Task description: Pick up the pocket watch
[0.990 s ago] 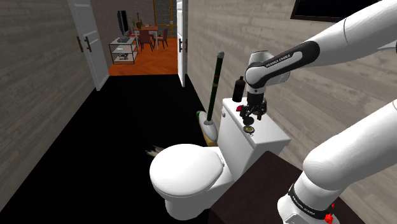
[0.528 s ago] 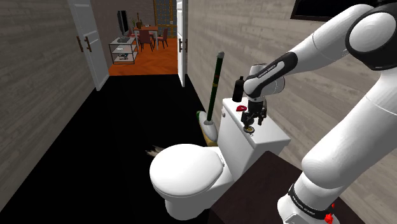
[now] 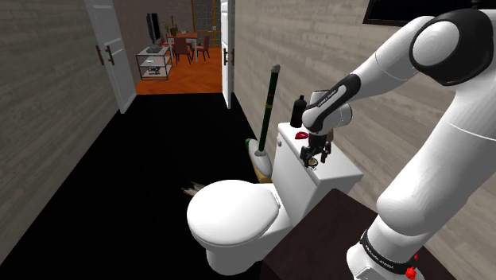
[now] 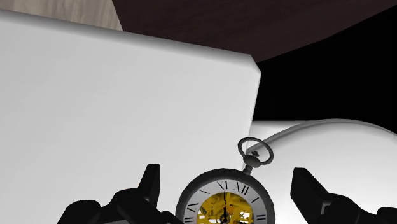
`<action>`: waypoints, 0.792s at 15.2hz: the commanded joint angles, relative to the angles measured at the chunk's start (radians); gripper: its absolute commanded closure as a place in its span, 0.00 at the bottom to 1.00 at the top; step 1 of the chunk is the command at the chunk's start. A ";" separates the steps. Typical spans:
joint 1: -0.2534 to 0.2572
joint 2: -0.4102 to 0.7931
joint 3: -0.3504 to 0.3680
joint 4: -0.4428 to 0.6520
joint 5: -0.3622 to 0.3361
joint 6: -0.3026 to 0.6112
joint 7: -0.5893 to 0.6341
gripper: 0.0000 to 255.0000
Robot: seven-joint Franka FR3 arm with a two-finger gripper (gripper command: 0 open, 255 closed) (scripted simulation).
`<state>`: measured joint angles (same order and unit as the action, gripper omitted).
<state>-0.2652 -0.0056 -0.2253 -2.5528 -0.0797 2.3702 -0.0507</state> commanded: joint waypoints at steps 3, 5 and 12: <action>0.001 0.007 0.001 0.001 0.002 0.007 0.001 1.00; 0.001 0.006 0.001 -0.001 0.002 0.007 0.000 1.00; 0.001 -0.007 0.000 0.002 -0.001 -0.009 0.002 1.00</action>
<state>-0.2654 -0.0077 -0.2259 -2.5524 -0.0802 2.3701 -0.0501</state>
